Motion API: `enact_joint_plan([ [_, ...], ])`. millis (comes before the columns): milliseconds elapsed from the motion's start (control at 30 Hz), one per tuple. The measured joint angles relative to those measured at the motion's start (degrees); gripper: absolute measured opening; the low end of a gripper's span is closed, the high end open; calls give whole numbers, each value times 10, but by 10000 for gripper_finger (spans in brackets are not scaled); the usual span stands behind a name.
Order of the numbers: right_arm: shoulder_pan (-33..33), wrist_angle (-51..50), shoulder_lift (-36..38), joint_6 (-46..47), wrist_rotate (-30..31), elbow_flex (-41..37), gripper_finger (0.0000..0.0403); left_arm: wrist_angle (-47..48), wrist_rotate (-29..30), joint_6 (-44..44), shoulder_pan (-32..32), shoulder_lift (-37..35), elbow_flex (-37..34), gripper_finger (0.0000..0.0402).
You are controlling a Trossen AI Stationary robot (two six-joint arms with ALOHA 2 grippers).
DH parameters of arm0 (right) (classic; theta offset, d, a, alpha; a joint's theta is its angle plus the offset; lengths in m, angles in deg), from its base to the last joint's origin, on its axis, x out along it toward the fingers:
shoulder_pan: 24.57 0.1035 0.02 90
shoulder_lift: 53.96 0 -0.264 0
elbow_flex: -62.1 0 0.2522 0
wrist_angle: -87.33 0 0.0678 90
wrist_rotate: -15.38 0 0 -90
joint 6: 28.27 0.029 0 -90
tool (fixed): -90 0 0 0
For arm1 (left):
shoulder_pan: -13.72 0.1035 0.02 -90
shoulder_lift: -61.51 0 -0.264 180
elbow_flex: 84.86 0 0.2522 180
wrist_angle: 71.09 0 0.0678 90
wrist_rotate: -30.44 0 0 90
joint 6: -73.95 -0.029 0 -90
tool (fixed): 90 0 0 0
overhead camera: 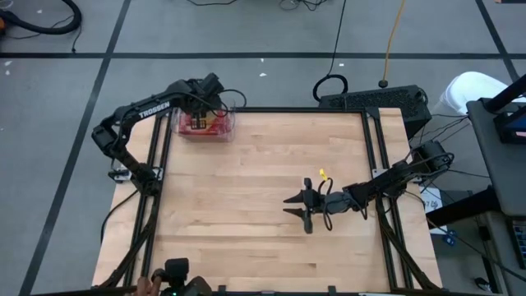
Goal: Sort popcorn bags into baskets
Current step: Put the red popcorn bag into the transparent bin
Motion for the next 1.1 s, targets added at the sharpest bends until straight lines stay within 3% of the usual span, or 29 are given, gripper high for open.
enact_joint_plan([
  [600, 0, 0, 0, -7, 0, 0, 127, -9, 23, 59, -4, 0, -9, 239],
  [1100, 0, 0, 0, -1, 0, 0, 127, 8, 11, 78, 5, 0, -9, 199],
])
